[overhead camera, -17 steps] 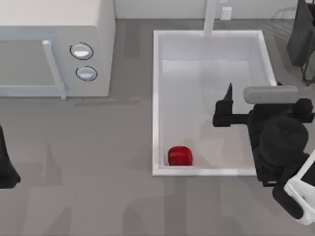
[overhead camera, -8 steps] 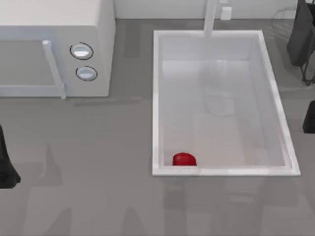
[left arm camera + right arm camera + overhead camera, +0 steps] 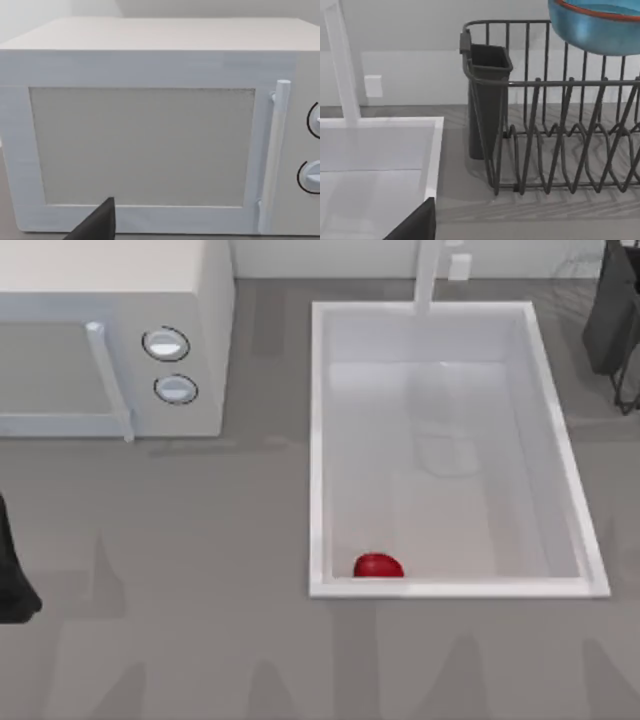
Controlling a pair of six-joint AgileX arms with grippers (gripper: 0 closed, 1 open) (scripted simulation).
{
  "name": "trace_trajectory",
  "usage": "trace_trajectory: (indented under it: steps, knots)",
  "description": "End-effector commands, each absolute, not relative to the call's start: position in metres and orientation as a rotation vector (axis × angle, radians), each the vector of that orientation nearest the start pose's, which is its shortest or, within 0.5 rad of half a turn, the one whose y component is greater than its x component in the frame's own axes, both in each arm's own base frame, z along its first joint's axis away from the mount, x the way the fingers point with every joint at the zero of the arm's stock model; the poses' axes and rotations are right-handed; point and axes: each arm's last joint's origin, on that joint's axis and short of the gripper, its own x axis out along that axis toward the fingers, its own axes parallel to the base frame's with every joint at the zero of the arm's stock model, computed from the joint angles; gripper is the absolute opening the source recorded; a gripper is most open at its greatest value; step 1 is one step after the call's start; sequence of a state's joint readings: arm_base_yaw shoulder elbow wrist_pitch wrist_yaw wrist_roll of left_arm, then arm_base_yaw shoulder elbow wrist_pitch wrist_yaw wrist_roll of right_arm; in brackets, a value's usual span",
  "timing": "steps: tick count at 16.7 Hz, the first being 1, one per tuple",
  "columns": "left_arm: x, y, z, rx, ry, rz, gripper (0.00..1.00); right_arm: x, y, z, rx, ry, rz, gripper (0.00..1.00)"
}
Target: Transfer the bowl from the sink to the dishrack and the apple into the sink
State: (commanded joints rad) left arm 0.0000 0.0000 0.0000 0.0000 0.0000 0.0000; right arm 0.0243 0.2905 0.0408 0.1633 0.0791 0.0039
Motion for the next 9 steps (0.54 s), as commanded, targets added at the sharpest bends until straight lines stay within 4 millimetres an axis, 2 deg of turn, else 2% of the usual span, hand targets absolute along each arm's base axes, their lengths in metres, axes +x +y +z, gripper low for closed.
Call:
trace_trajectory:
  steps: [4,9]
  knots:
    - [0.106,-0.001,0.16,0.0,0.0,0.0,1.0,0.109,-0.002,0.159,0.0,0.03,-0.015,1.0]
    - [0.106,-0.001,0.16,0.0,0.0,0.0,1.0,0.106,-0.001,0.16,0.0,0.0,0.0,1.0]
